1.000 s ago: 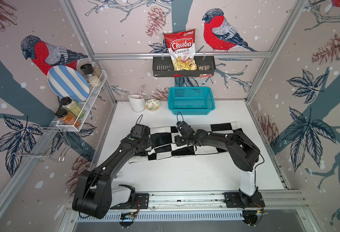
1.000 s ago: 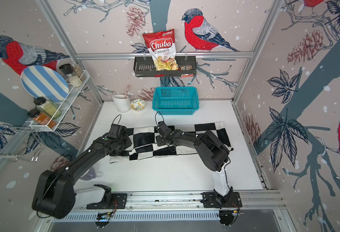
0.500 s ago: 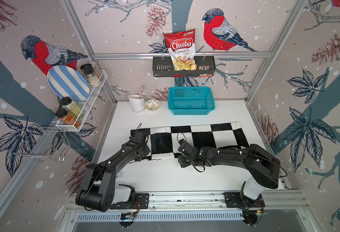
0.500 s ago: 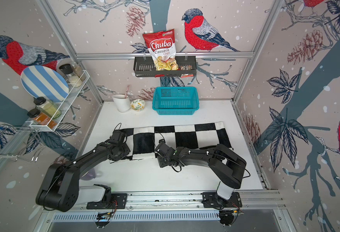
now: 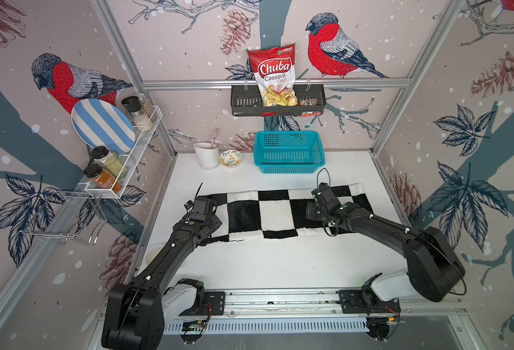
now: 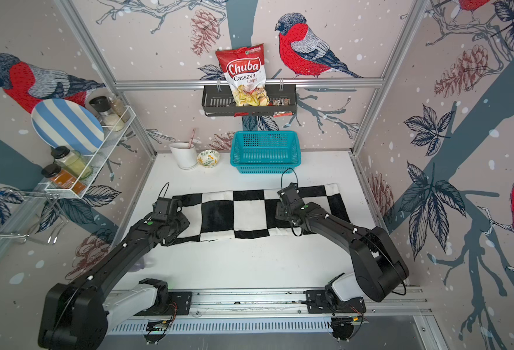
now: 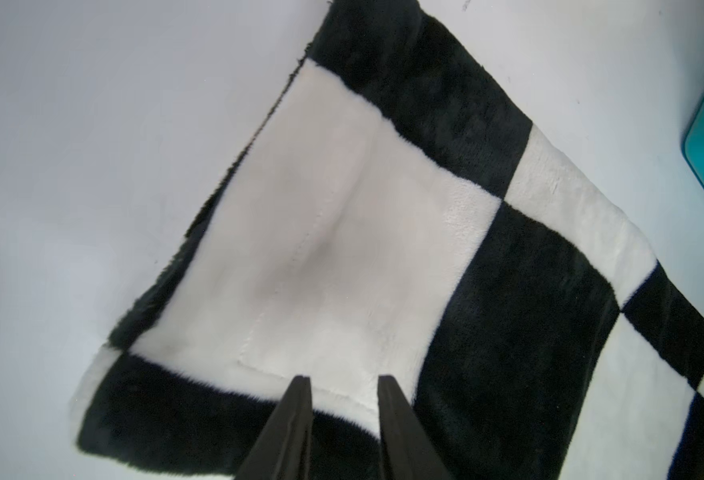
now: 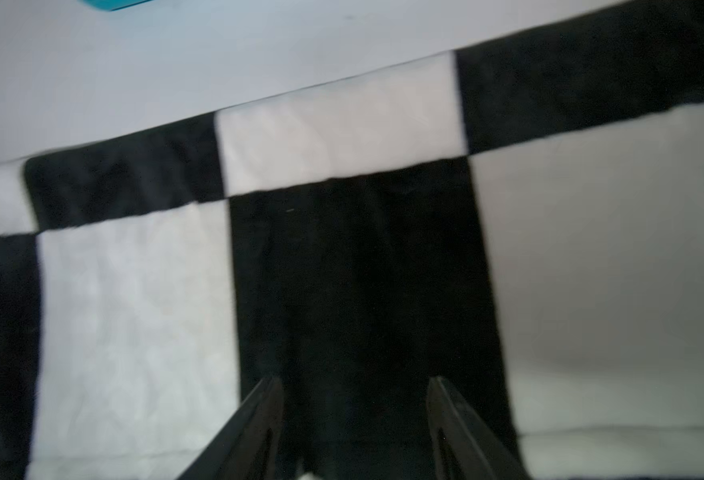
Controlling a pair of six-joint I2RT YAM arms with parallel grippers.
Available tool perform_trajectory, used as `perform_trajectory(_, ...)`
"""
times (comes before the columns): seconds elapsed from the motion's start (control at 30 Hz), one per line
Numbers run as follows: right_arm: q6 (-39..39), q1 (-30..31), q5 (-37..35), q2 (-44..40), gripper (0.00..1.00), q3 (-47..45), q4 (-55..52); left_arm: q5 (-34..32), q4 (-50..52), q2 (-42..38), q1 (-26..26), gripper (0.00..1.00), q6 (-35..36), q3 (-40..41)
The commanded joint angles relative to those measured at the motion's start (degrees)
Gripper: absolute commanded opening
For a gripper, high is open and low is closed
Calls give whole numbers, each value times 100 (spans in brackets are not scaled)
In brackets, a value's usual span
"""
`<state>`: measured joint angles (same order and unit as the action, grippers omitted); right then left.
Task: Roll up the pillowcase
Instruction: Adjust the pillowcase at the center of the board.
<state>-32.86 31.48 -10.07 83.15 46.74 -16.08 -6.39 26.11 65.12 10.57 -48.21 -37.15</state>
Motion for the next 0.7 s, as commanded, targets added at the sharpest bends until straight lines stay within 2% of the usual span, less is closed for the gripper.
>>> perform_trajectory(0.0, -19, -547, 216, -27, 61, -292, -5, -6, -712, 512, -67, 30, 530, -287)
perform_trajectory(0.17, -327, -884, 879, 209, 61, -789, 592, 166, -1035, 1721, -99, 24, 907, -586)
perform_trajectory(0.3, -493, -1302, 890, 718, 60, -843, 900, 577, -1113, 2329, -94, 22, 853, -392)
perform_trajectory(0.4, -408, -1774, 848, 988, 60, -653, 1093, 821, -1294, 2216, -8, 22, 595, 28)
perform_trajectory(0.5, -221, -2346, 856, 1443, 60, -172, 1182, 1109, -1430, 1899, 312, 23, 143, 493)
perform_trajectory(0.67, -82, -3074, 1061, 2612, 60, 1269, 1066, 1628, -1834, 1266, 1303, 24, -1016, 1107)
